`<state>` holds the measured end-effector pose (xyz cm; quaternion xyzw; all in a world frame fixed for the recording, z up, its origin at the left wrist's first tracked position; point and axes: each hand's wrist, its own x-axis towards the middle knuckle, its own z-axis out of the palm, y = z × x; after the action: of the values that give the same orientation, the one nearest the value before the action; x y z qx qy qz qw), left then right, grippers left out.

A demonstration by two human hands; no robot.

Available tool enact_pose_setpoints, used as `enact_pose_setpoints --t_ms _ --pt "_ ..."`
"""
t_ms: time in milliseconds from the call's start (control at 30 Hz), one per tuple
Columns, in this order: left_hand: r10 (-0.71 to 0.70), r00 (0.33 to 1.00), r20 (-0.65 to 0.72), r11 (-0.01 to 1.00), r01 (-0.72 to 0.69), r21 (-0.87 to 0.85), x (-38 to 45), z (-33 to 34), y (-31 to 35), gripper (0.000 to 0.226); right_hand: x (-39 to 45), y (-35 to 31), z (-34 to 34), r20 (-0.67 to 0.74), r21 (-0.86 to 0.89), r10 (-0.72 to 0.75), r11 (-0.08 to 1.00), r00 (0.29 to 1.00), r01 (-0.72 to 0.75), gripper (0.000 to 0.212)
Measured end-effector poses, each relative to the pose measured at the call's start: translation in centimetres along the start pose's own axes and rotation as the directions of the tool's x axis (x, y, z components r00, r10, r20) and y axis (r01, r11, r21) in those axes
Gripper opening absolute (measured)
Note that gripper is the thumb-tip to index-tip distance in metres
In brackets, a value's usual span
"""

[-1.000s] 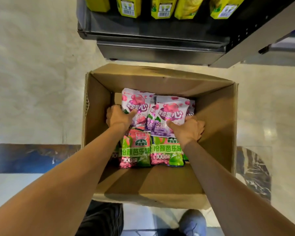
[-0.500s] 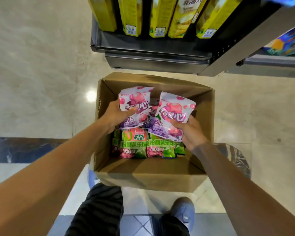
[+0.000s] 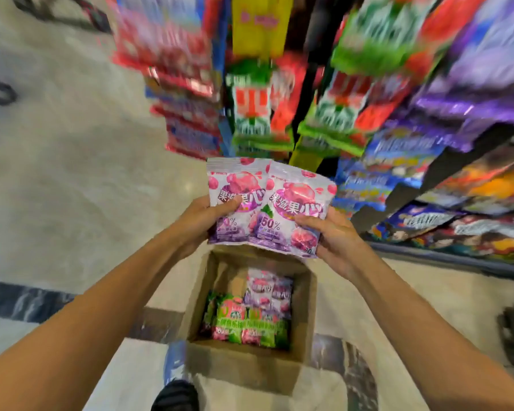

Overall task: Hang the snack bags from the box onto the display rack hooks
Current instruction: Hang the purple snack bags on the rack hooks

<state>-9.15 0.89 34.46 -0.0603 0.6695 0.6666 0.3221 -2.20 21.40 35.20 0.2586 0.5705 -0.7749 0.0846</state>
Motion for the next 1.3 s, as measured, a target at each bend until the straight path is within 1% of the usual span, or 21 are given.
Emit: enact_pose_setpoints --t_ms 167,267,367,433,567,667,767,900,967,1100,1167,1200,1267,1300 --pt "0.187 0.982 -0.023 0.981 -0.188 -0.057 -6.6 1.2 11.4 0.019 -5.5 -12.0 3.4 0.084 0.011 -0.160 0.987 0.984 0.159 0.032" --pt "0.275 0.961 -0.009 0.958 -0.275 -0.077 -10.9 2.3 16.6 0.018 -9.3 -17.6 4.8 0.132 0.005 -0.222 0.975 0.966 0.224 0.028" --pt "0.337 0.941 -0.024 0.938 -0.337 -0.081 -14.6 3.1 20.8 0.014 -13.1 -22.4 5.9 0.164 -0.006 -0.276 0.960 0.947 0.281 0.022" --pt "0.361 0.932 -0.022 0.931 -0.362 -0.046 -16.9 3.6 23.6 0.018 -15.4 -25.4 6.5 0.189 -0.015 -0.302 0.951 0.934 0.310 0.020" --pt "0.415 0.910 -0.022 0.910 -0.413 0.043 -20.7 3.9 29.1 0.025 -19.3 -30.7 7.7 0.207 -0.050 -0.347 0.930 0.915 0.365 0.031" --pt "0.472 0.881 0.011 0.880 -0.472 0.060 -23.8 4.1 33.1 0.027 -21.8 -34.3 8.7 0.228 -0.048 -0.383 0.914 0.895 0.404 0.030" --pt "0.540 0.841 0.019 0.839 -0.540 0.069 -26.6 4.3 36.6 0.023 -24.0 -37.5 9.8 0.241 -0.030 -0.432 0.892 0.869 0.452 0.024" --pt "0.596 0.802 0.037 0.799 -0.597 0.066 -29.8 4.6 40.8 0.022 -26.9 -41.3 11.0 0.272 -0.019 -0.473 0.868 0.838 0.496 0.025" --pt "0.623 0.781 0.039 0.779 -0.624 0.057 -31.2 4.7 42.7 0.021 -28.4 -43.1 11.7 0.275 0.013 -0.489 0.863 0.828 0.506 0.024" --pt "0.665 0.745 0.048 0.743 -0.667 0.051 -33.4 4.9 46.2 0.025 -30.3 -45.9 13.1 0.225 0.098 -0.521 0.853 0.823 0.513 0.054" --pt "0.677 0.734 0.054 0.731 -0.679 0.062 -34.2 5.0 47.7 0.025 -31.3 -47.2 14.2 0.190 0.174 -0.519 0.853 0.833 0.492 0.083" --pt "0.687 0.725 0.053 0.722 -0.689 0.068 -34.4 5.0 48.4 0.025 -31.8 -47.8 14.7 0.180 0.199 -0.519 0.851 0.836 0.486 0.083" --pt "0.710 0.703 0.034 0.700 -0.711 0.071 -34.9 5.0 50.0 0.022 -32.6 -49.2 15.5 0.184 0.224 -0.537 0.838 0.823 0.497 0.061" --pt "0.720 0.694 0.026 0.691 -0.719 0.070 -35.1 4.8 50.8 0.020 -32.8 -50.0 15.9 0.184 0.237 -0.547 0.831 0.817 0.503 0.056"
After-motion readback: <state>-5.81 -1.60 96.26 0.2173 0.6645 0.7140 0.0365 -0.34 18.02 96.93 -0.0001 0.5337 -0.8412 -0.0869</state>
